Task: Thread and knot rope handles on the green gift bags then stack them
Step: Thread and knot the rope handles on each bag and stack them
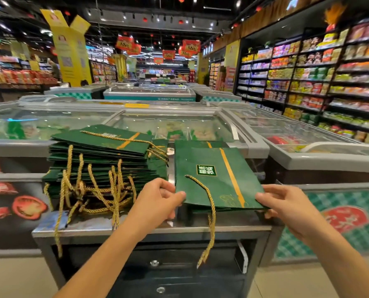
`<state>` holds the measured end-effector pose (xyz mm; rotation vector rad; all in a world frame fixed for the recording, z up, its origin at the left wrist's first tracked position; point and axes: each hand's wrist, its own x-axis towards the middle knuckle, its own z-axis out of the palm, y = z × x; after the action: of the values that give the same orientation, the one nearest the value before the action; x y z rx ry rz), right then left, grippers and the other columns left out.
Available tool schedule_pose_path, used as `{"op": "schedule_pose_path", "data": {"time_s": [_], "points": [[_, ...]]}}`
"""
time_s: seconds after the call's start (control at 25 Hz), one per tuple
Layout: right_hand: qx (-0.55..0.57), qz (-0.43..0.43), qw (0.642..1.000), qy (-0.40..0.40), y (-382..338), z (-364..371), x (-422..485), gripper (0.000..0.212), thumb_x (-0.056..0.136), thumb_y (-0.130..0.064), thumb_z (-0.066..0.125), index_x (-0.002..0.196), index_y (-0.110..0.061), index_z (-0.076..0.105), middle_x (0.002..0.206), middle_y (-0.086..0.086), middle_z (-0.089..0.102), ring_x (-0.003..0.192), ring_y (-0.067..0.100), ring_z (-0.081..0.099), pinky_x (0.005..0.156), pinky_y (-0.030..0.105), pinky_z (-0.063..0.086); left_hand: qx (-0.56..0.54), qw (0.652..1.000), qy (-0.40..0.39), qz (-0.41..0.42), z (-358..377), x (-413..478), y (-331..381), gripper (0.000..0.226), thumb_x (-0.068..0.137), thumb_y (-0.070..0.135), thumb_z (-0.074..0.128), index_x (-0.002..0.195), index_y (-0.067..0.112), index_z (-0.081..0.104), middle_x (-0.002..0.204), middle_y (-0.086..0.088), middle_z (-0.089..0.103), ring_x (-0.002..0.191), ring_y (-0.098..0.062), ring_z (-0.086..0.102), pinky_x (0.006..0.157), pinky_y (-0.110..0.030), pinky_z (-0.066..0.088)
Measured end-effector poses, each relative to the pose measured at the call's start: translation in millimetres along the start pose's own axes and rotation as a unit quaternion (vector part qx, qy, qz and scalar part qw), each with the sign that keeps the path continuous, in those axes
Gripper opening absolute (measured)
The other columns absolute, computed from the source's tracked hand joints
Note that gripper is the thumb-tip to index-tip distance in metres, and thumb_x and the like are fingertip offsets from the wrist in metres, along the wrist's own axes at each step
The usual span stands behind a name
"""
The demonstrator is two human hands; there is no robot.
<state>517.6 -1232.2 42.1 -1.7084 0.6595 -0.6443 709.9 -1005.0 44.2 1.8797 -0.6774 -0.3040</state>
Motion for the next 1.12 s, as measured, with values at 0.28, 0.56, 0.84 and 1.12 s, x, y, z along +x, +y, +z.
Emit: {"op": "schedule_pose_path", "data": {"time_s": [0.28,0.56,0.84,1.12], "points": [[-0.383,-0.145,0.902,0.136,25,9,1,0.036,0.088,-0.035,0.078,0.116,-0.014,0.074,0.101,0.005,0.071,0.095,0.024,0.064,0.083,0.036,0.049,0.059,0.998,0.014,0.027,10,2,-22,0.024,0.087,0.034,0.076,0.097,0.019,0.06,0.069,-0.003,0.074,0.049,-0.008,0.063,0.062,-0.029,0.053],[-0.279,-0.257,0.925,0.025,23,56,-45,0.018,0.085,-0.04,0.076,0.079,-0.023,0.075,0.07,-0.013,0.062,0.072,0.006,0.059,0.063,0.014,0.042,0.078,0.994,0.038,0.06,15,1,-29,0.024,0.087,0.034,0.076,0.095,0.022,0.057,0.067,-0.002,0.071,0.051,-0.008,0.065,0.068,-0.033,0.056],[-0.258,-0.142,0.955,-0.04,10,81,-43,0.011,0.087,-0.03,0.077,0.079,-0.023,0.074,0.068,-0.003,0.063,0.061,0.004,0.052,0.063,0.021,0.042,0.085,0.992,0.029,0.088,11,-5,-29,0.024,0.085,0.035,0.077,0.097,0.025,0.058,0.07,-0.001,0.069,0.057,-0.007,0.063,0.066,-0.026,0.051],[0.15,-0.007,0.983,-0.108,-35,66,-44,0.012,0.097,-0.011,0.064,0.103,-0.001,0.062,0.079,0.018,0.072,0.062,0.018,0.064,0.054,0.022,0.052,0.268,0.953,0.019,0.137,-2,-19,-18,0.029,0.089,0.041,0.071,0.103,0.026,0.051,0.072,0.006,0.063,0.069,-0.007,0.059,0.064,-0.029,0.046]]}}
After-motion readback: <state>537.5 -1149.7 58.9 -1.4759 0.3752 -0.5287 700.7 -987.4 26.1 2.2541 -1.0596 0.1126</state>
